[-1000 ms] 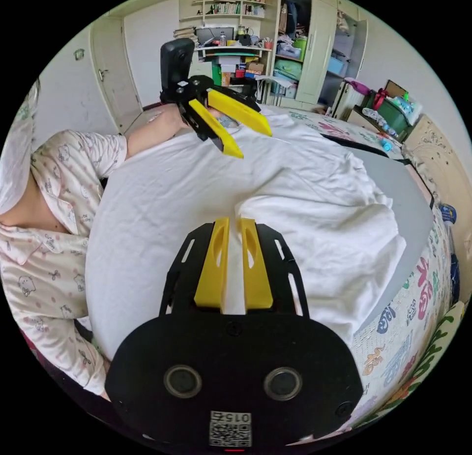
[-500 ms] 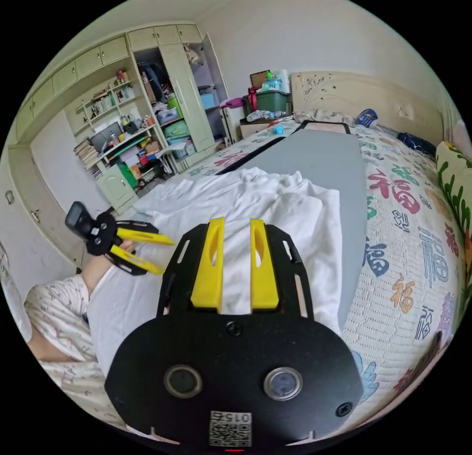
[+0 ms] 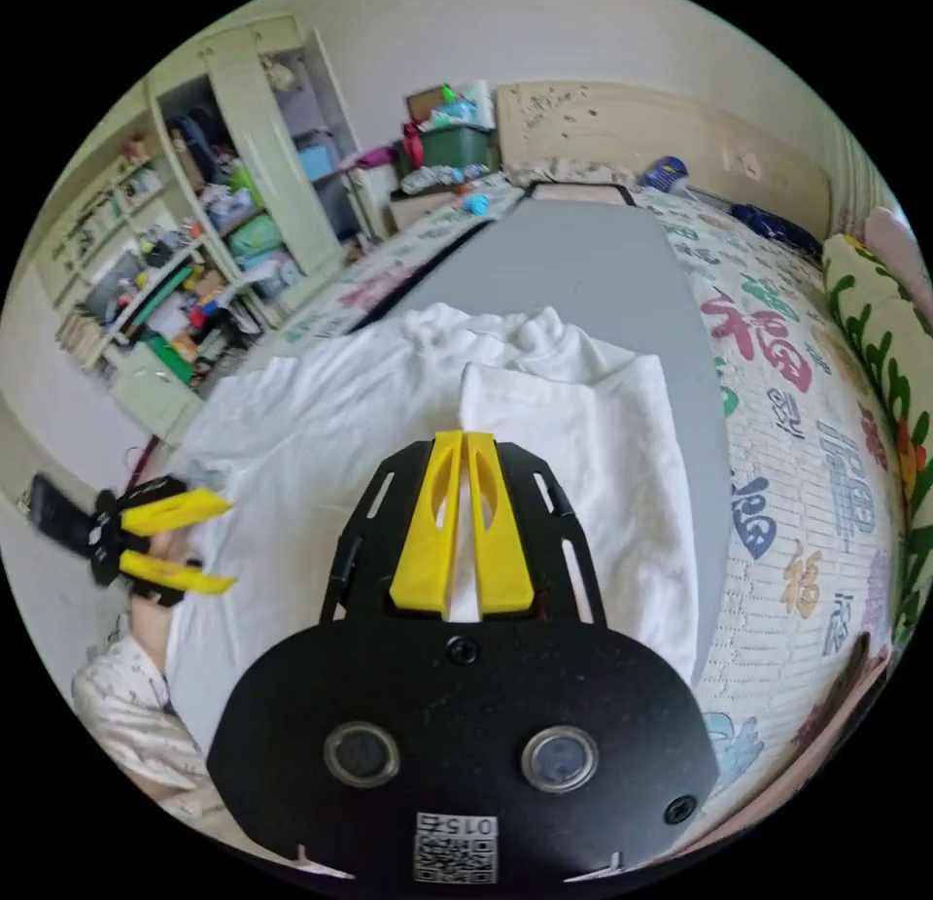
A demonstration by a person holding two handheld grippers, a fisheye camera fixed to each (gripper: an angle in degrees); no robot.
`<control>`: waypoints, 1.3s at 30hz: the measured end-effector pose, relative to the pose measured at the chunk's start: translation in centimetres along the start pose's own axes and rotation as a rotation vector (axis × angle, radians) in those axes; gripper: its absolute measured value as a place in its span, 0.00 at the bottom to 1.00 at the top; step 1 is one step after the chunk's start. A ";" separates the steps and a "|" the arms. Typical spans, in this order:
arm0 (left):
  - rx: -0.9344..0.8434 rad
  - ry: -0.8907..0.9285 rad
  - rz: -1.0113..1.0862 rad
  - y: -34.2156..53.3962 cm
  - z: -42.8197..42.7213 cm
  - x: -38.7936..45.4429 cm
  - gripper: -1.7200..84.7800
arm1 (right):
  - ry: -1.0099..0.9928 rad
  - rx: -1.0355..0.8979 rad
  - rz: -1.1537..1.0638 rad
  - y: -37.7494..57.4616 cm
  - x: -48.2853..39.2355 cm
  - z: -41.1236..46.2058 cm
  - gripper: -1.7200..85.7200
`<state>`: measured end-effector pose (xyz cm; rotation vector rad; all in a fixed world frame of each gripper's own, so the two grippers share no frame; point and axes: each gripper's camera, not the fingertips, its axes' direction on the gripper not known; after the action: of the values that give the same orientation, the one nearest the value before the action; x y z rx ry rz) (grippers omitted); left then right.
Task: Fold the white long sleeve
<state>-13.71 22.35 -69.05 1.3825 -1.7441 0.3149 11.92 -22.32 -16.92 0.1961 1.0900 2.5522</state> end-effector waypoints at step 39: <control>0.773 0.591 0.661 17.1 -29.4 0.3 0.02 | 0.198 -0.024 -0.349 18.7 7.5 -9.3 0.11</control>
<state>-15.23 47.46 -46.21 0.9650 -1.5521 1.7132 -2.53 -37.68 -10.02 -0.2389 1.0559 2.3024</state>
